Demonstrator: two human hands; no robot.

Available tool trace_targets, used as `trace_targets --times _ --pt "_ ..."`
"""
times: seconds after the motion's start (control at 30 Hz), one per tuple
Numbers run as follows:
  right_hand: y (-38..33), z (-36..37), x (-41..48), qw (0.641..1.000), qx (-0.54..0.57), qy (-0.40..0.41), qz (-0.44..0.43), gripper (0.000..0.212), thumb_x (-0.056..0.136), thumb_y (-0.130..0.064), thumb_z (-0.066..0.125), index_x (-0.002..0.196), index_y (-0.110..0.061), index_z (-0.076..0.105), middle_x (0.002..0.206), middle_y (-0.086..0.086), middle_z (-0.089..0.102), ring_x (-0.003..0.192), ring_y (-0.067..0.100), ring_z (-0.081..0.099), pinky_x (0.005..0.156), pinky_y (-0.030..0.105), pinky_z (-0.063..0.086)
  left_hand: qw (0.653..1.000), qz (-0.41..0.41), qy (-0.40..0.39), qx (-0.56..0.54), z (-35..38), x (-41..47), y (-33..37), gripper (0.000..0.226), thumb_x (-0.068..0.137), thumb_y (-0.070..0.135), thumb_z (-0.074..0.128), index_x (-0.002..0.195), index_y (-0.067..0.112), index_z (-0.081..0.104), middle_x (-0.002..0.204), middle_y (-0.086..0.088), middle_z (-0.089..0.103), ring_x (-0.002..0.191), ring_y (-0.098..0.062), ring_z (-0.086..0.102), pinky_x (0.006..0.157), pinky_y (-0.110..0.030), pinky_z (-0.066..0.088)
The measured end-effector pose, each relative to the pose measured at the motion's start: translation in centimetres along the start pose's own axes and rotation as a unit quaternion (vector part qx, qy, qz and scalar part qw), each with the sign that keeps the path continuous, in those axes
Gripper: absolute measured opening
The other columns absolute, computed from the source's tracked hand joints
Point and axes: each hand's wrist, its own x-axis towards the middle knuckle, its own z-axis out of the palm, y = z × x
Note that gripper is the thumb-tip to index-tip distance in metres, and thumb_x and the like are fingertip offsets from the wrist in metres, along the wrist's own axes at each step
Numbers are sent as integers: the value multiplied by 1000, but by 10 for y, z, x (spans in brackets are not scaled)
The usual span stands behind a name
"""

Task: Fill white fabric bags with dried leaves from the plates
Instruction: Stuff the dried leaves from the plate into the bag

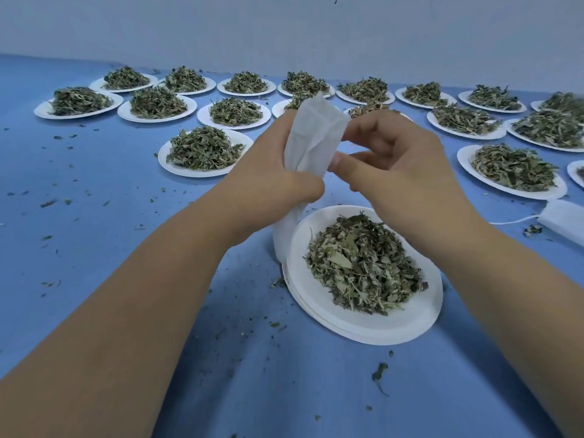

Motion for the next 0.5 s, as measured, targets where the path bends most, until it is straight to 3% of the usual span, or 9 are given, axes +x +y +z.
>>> trace_targets --times 0.07,0.17,0.2,0.27,0.33,0.43,0.5 --pt "0 1 1 999 13 28 11 15 86 -17 81 96 -21 69 102 -9 77 80 33 68 65 42 57 999 6 -17 -36 -1 0 -2 57 64 10 56 110 44 60 95 10 67 91 -13 66 80 -37 57" --pt "-2 0 2 997 64 28 14 16 84 -9 81 92 -15 70 85 -4 79 68 20 66 59 23 50 989 33 -115 -82 3 -5 4 65 69 -13 39 111 28 66 100 12 75 105 -6 68 92 -23 54" --pt "-2 0 1 996 82 22 13 15 84 -4 80 91 -13 70 77 -2 77 65 15 67 59 18 48 988 35 -125 -89 3 -5 5 61 67 -15 38 113 17 64 104 7 75 111 -10 67 96 -26 53" --pt "-2 -1 0 995 95 17 11 16 83 4 75 87 -10 69 64 -3 73 56 7 67 56 11 47 990 29 -102 -96 2 -3 4 58 63 -11 42 118 -1 57 113 -11 72 119 -25 64 107 -49 48" --pt "-2 -2 0 995 102 15 15 20 82 10 70 85 -9 68 60 -6 71 51 3 65 53 9 46 989 28 -94 -112 2 -3 2 67 62 -11 41 129 -8 47 113 -18 70 119 -29 62 108 -61 40" --pt "-1 -3 1 995 97 -5 15 22 84 11 68 86 -11 67 60 -9 71 51 0 63 53 8 45 990 -5 -67 -124 4 -2 2 78 59 -9 44 136 -3 41 124 -34 59 130 -41 53 108 -71 34" --pt "1 -2 2 997 80 -17 11 19 84 11 68 91 -7 70 62 -10 71 54 0 64 56 10 45 991 -17 -44 -125 5 -2 2 85 59 -6 47 142 10 39 131 -31 55 128 -45 52 106 -74 34"
